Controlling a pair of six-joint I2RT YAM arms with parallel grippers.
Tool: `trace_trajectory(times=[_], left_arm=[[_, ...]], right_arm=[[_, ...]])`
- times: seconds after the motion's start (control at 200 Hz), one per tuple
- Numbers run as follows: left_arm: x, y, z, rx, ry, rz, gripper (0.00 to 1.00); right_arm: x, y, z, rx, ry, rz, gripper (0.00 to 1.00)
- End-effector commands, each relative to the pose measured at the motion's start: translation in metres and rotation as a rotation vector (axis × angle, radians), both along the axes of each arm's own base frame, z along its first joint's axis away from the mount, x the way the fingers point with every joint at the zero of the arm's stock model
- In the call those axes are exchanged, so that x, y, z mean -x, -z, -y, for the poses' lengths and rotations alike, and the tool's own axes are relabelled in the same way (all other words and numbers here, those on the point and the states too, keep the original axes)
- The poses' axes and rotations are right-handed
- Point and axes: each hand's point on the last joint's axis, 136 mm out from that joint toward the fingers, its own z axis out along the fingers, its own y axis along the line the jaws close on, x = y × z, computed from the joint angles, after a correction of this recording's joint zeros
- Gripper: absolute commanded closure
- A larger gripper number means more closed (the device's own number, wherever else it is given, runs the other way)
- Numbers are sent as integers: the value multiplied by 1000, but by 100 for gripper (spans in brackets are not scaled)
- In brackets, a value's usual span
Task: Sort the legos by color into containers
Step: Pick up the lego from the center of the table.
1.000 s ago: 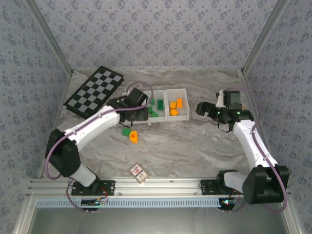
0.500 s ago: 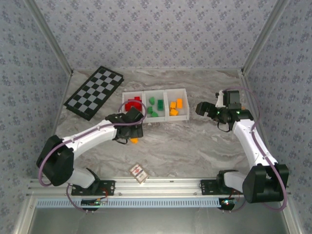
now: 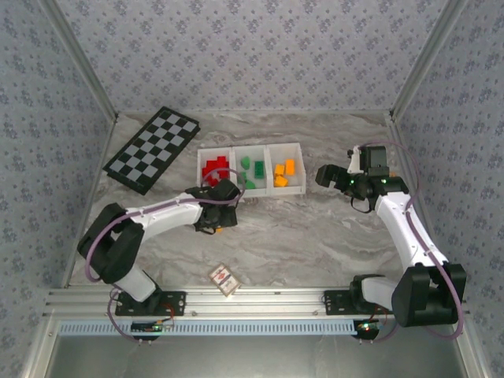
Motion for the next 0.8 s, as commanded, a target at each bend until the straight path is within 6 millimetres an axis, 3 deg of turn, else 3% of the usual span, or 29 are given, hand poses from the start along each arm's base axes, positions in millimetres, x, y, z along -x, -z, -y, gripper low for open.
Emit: trace_trajectory(times=[0.0,0.18,0.45,0.665,0.795], left_arm=[[-3,3,4,19,-17,-15,20],[-5,12,-1,9,-32,-36,22],[-8,20,5,30,-26,-55,34],[-12,15,8,34,-12,-38,45],[-18,7,21,52,33,-7,47]], right_arm=[[2,4,-3,-6,-10,-13,0],[2,4,-3,-9,-9,-11,0],[2,4,-3,-9,-8,-12,0],[2,4,-2,-8,-8,-10,0],[2,4,-2,-8,-7,-11,0]])
